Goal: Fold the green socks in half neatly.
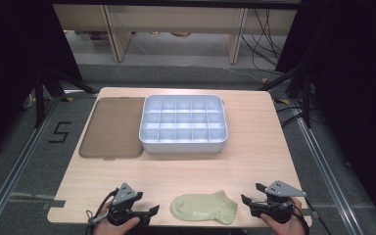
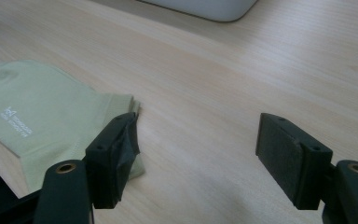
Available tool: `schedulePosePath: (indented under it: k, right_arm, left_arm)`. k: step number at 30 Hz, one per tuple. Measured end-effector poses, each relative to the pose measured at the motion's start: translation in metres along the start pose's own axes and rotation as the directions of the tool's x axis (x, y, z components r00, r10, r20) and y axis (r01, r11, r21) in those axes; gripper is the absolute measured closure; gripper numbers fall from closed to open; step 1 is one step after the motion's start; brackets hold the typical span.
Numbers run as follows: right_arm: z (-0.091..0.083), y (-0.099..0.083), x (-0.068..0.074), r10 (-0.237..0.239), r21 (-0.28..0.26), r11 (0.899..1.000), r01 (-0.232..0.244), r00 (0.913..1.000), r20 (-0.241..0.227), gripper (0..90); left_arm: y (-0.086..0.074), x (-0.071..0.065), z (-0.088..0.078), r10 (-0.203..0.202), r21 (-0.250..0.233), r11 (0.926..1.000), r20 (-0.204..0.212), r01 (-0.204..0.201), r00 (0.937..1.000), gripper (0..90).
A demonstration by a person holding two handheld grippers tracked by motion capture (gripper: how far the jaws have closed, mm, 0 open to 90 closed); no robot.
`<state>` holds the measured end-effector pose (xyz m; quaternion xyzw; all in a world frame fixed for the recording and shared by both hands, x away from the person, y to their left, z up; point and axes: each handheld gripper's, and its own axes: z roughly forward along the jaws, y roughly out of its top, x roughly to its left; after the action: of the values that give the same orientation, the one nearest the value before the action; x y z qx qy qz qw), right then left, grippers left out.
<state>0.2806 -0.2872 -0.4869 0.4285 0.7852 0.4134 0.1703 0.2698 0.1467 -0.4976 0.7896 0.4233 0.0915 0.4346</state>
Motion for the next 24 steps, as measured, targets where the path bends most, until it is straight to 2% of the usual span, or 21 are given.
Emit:
schedulePosePath:
  k: [1, 3, 4, 6, 7, 8, 11, 13, 14, 15, 17, 18, 19, 20, 21, 22, 23, 24]
  right_arm:
    - [0.0, 0.0, 0.002, 0.01, 0.001, 1.0, -0.01, 0.9999, 0.001, 30.6]
    - [0.0, 0.001, 0.001, -0.034, -0.001, 0.999, 0.034, 0.9994, -0.006, 30.9]
    - [0.0, 0.001, 0.001, -0.034, -0.001, 0.999, 0.034, 0.9994, -0.006, 30.9]
    - [0.0, 0.0, 0.007, 0.017, 0.007, 1.0, -0.017, 0.9997, -0.015, 30.9]
    - [0.0, 0.001, 0.005, -0.036, -0.003, 0.999, 0.036, 0.9993, -0.004, 30.9]
    - [0.0, 0.002, 0.006, -0.033, -0.005, 0.999, 0.032, 0.9994, -0.012, 30.9]
    - [0.001, 0.002, 0.006, -0.035, -0.003, 0.999, 0.035, 0.9992, -0.021, 30.9]
    - [0.0, 0.002, 0.007, -0.037, 0.002, 0.999, 0.037, 0.9992, -0.018, 30.9]
    - [0.0, 0.002, 0.009, -0.016, 0.007, 1.0, 0.017, 0.9996, -0.024, 30.9]
    - [-0.001, 0.002, 0.011, -0.01, 0.008, 1.0, 0.01, 0.9996, -0.026, 30.9]
    - [-0.001, 0.002, 0.01, -0.016, 0.004, 1.0, 0.016, 0.9995, -0.026, 30.9]
    - [-0.001, 0.002, 0.01, -0.021, 0.001, 1.0, 0.021, 0.9994, -0.026, 30.9]
    - [0.0, 0.003, 0.009, -0.041, -0.003, 0.999, 0.041, 0.9988, -0.028, 30.9]
    - [0.001, 0.003, 0.009, -0.041, -0.007, 0.999, 0.041, 0.9987, -0.03, 30.9]
    - [0.001, 0.002, 0.012, -0.012, 0.003, 1.0, 0.012, 0.9993, -0.035, 30.9]
    - [0.002, 0.003, 0.01, -0.048, -0.004, 0.999, 0.048, 0.9981, -0.038, 30.9]
    - [0.001, 0.004, 0.011, -0.055, 0.001, 0.998, 0.055, 0.9979, -0.033, 31.1]
    - [0.002, 0.004, 0.01, -0.078, -0.012, 0.997, 0.078, 0.9963, -0.037, 31.7]
  left_arm:
    - [0.003, -0.002, 0.003, 0.018, 0.018, 0.9997, 0.001, -0.018, 0.9998, 23.8]
    - [0.006, -0.006, 0.008, 0.019, 0.023, 0.9996, 0.015, -0.019, 0.9997, 26.7]
    - [0.007, -0.008, 0.012, 0.017, 0.027, 0.9995, 0.015, -0.018, 0.9997, 26.7]
    - [0.009, -0.013, 0.018, 0.033, 0.047, 0.9983, 0.039, -0.035, 0.9987, 30.0]
    - [0.009, -0.016, 0.022, 0.037, 0.054, 0.9978, 0.037, -0.039, 0.9986, 30.5]
    - [0.01, -0.019, 0.025, 0.046, 0.063, 0.9968, 0.042, -0.049, 0.998, 31.4]
    - [0.014, -0.027, 0.033, 0.042, 0.069, 0.9966, 0.049, -0.045, 0.9979, 35.2]
    - [0.017, -0.031, 0.039, 0.051, 0.074, 0.9958, 0.04, -0.053, 0.9979, 38.2]
    - [0.019, -0.031, 0.04, 0.072, 0.085, 0.9934, 0.055, -0.077, 0.9959, 42.4]
    - [0.02, -0.031, 0.043, 0.093, 0.092, 0.991, 0.05, -0.097, 0.9944, 43.7]
    - [0.021, -0.033, 0.049, 0.076, 0.09, 0.9927, 0.046, -0.08, 0.996, 45.5]
    - [0.021, -0.031, 0.05, 0.097, 0.105, 0.9892, 0.046, -0.102, 0.9942, 46.8]
    - [0.02, -0.031, 0.052, 0.093, 0.113, 0.9888, 0.044, -0.097, 0.9948, 48.0]
    - [0.02, -0.031, 0.054, 0.103, 0.115, 0.9877, 0.036, -0.106, 0.9941, 49.7]
    - [0.02, -0.032, 0.056, 0.093, 0.12, 0.9881, 0.031, -0.096, 0.9952, 50.9]
    - [0.02, -0.032, 0.058, 0.106, 0.121, 0.9865, 0.035, -0.11, 0.9937, 52.5]
    - [0.019, -0.034, 0.059, 0.099, 0.124, 0.987, 0.028, -0.102, 0.9947, 54.7]
    - [0.019, -0.036, 0.061, 0.117, 0.121, 0.9853, 0.034, -0.12, 0.9926, 58.8]
